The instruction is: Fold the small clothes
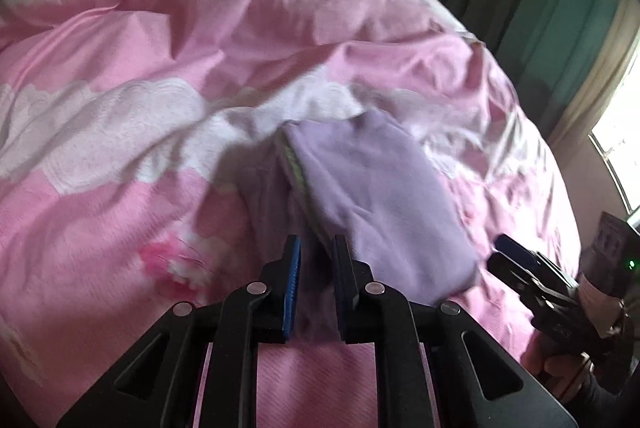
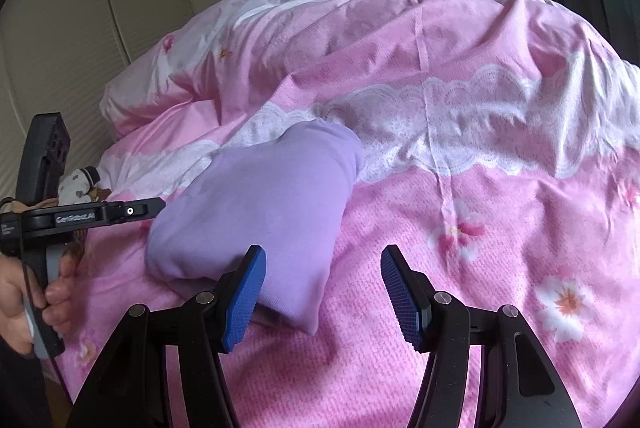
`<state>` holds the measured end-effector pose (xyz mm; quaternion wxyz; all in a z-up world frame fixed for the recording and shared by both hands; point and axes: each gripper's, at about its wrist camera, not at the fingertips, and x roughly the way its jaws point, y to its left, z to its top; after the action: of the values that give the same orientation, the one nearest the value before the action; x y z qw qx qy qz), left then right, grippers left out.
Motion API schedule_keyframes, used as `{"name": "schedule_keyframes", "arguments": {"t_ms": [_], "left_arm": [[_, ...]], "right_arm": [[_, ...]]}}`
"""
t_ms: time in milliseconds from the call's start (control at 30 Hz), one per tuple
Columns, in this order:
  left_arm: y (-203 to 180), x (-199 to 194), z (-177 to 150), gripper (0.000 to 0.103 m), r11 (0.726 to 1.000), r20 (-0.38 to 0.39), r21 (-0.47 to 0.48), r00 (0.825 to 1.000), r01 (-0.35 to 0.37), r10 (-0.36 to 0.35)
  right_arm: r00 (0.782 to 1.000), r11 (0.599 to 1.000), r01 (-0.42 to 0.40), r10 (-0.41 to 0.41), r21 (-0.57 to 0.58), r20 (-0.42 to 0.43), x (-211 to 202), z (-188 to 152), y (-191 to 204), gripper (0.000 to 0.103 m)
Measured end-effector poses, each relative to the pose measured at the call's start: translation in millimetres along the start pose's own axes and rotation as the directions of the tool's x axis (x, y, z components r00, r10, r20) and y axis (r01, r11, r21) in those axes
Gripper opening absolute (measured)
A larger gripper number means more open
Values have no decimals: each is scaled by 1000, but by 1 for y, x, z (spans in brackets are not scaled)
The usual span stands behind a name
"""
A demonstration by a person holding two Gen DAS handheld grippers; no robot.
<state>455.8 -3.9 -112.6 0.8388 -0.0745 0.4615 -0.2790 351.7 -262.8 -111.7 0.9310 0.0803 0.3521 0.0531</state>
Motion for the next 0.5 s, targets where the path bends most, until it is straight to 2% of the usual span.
{"name": "schedule_keyframes", "arguments": {"t_ms": [67,100,133,167,367,500], "left_arm": [[-8,-4,-4,19,1000,10,7,1000,17,-17],[-10,-3,-6,23,1000,9,8,1000,22,-22],[-13,-2,-8,35,1000,-1,13,1000,20,-20],[-15,2,-11,38,1000,-14,22,1000,6,-6],[-14,14,-28,37,1000,-33,-6,999,15,-16],[-5,10,-33,30,999,-21,-52,1000,12,-13]], "right_arm": [[1000,1000,-2,2,-3,6,-3,0,1,60],[1000,1000,-4,4,-2,7,-4,0,1,60],[1000,1000,-6,6,1,8,-6,0,2,60],[1000,1000,-6,6,1,8,-7,-1,2,60],[1000,1000,2,-2,-1,3,-10,-4,0,60],[1000,1000,8,-8,4,1,-12,-6,-3,60]]}}
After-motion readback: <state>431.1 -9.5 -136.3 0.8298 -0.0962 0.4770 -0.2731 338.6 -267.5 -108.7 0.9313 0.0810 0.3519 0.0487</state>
